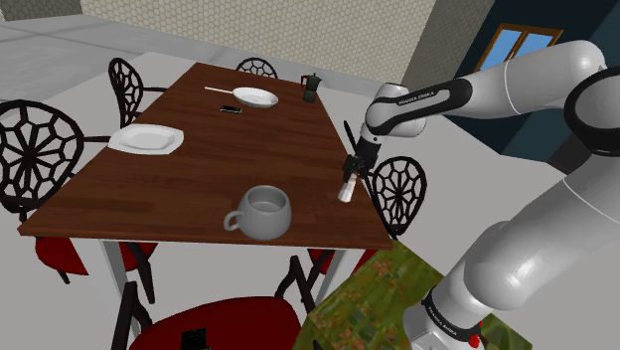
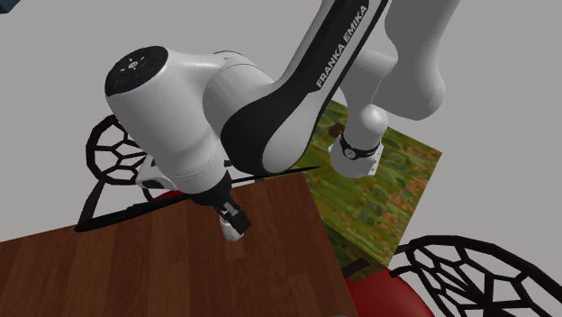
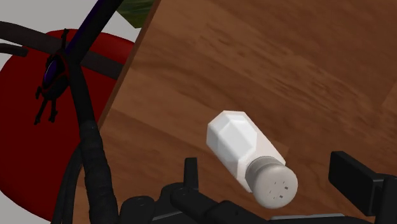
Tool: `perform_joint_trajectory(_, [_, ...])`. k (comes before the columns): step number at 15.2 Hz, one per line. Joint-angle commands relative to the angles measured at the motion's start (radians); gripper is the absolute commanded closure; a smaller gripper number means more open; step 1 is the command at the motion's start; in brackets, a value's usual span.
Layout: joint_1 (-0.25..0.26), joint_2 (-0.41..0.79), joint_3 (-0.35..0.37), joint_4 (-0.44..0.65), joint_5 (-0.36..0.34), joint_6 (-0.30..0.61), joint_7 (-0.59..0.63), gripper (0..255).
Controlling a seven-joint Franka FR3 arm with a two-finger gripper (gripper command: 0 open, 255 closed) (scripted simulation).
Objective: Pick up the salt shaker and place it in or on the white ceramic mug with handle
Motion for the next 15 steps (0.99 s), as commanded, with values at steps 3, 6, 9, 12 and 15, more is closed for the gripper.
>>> perform_joint_trajectory(3, [0.0,0.0,0.0,0.0,0.0,0.0,0.0,255])
perform_joint_trajectory(6, [0.0,0.0,0.0,0.0,0.0,0.0,0.0,255])
perform_joint_trajectory(9, [0.0,0.0,0.0,0.001,0.0,-0.001,0.0,255])
perform_joint_trajectory(12, [0.0,-0.008,0.001,0.006,-0.003,-0.014,0.003,255])
perform_joint_trajectory(15, [-0.002,-0.031,0.003,0.027,-0.011,-0.057,0.012,255])
